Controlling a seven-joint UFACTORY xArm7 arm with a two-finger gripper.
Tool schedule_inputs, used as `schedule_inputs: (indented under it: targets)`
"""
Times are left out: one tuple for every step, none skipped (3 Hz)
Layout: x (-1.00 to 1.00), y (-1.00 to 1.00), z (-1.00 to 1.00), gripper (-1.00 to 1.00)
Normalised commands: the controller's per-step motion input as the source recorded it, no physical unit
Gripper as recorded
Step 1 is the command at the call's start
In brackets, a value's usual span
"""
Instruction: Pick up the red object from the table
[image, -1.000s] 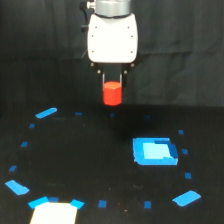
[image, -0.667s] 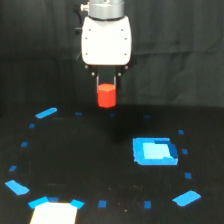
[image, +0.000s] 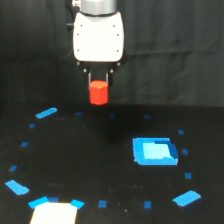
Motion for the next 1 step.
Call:
schedule_inputs:
  targets:
    - [-0.56, -0.47, -0.35, -1.00]
